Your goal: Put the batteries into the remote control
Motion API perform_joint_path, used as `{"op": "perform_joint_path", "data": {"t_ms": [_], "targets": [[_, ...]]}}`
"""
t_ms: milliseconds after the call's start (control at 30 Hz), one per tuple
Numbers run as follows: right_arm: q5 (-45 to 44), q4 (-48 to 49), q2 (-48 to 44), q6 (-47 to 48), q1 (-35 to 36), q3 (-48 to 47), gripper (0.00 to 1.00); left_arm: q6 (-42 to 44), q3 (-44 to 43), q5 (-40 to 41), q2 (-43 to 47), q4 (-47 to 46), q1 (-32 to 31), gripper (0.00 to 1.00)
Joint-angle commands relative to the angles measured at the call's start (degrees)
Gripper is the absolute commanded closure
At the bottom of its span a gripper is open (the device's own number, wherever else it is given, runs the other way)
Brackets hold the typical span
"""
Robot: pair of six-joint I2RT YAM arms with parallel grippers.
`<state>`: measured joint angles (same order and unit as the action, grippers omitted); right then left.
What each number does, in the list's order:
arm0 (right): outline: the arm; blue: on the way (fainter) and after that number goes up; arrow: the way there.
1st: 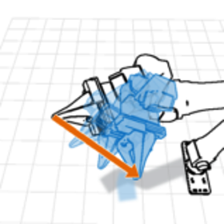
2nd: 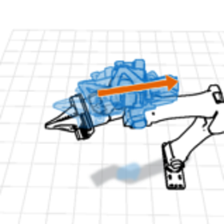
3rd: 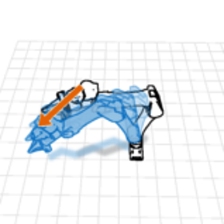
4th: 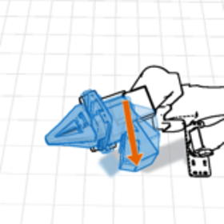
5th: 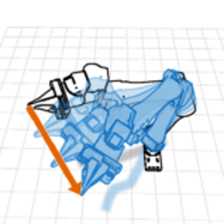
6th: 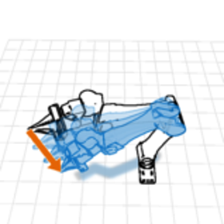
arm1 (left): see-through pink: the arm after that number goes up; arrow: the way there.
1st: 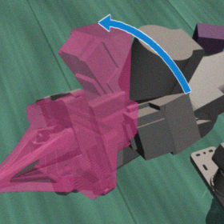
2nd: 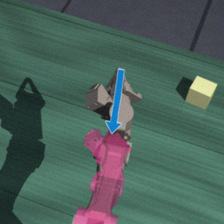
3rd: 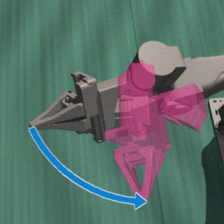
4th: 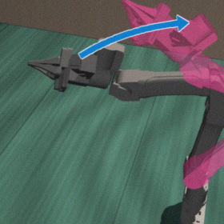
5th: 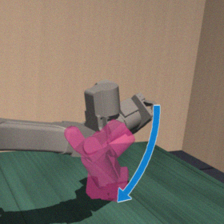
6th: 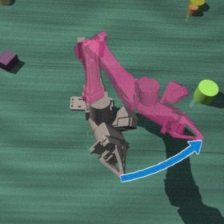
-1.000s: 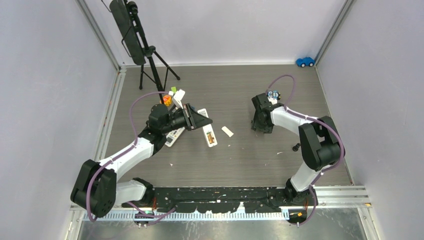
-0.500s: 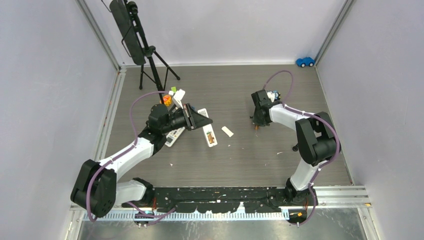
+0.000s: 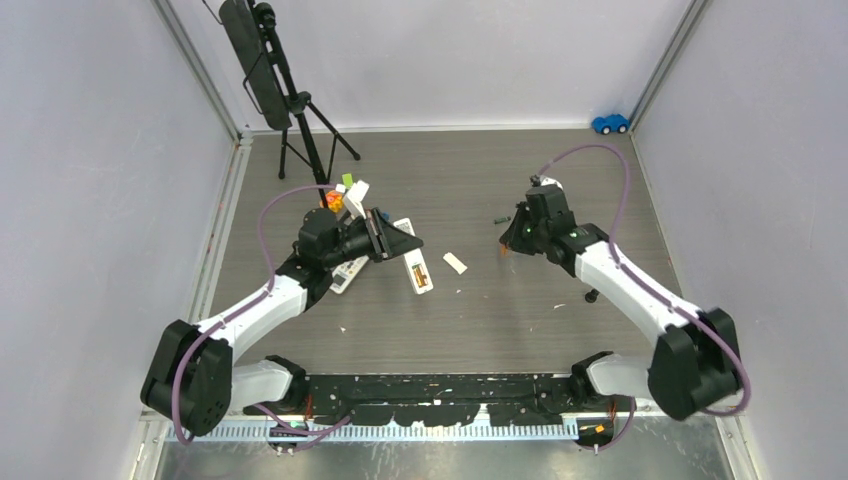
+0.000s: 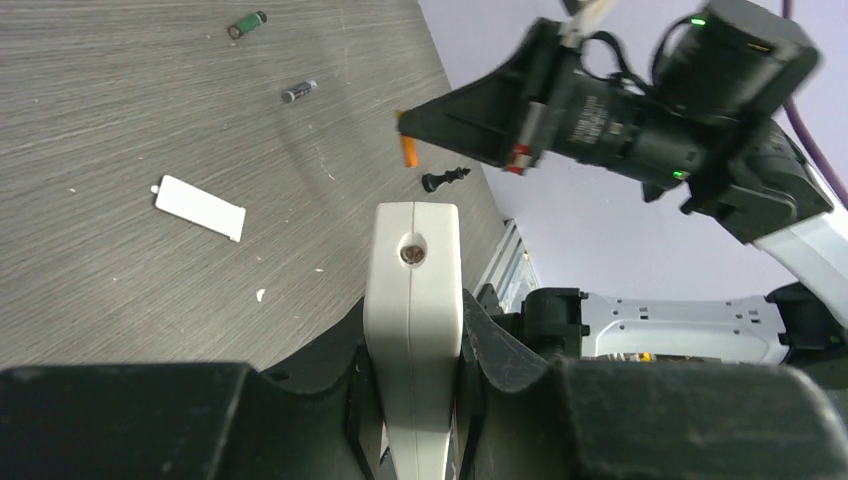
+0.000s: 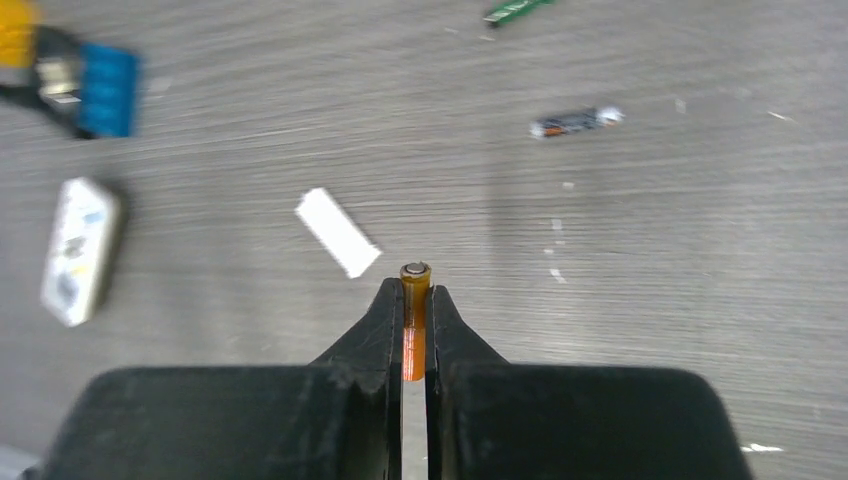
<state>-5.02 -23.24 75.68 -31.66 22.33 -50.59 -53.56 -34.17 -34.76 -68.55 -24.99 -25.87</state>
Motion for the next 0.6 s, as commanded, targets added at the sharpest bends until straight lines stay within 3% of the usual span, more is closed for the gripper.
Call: {"op": "perform_joint_path", "data": {"t_ms": [0,133,267,400,567], "targets": [[13.1,6.71,-8.89,0.22,0.31,1.92,0.98,0.49,-1.92,0.35,0.0,-1.33,0.12,1.0],[32.31,17.66,-15.84,-0.1,0.75,4.66,0.97,-0.48,-2.34,-2.24,-0.84,-3.34,0.12,1.0],[48.39,34.9,-20.16,-6.39,2.42,8.97,0.95,-3.64,-3.07,-6.13,-3.06,-6.91,0.12,1.0],[53.77,42.6,-21.68,-10.77,5.62,9.73,0.94,-8.71,-3.19,-9.31,-5.68,-12.26,0.1,1.0],[53.62,37.28,-21.38,-5.56,11.96,6.42,0.94,-15.83,-3.13,-10.97,-8.91,-20.27,0.03,1.0]]}}
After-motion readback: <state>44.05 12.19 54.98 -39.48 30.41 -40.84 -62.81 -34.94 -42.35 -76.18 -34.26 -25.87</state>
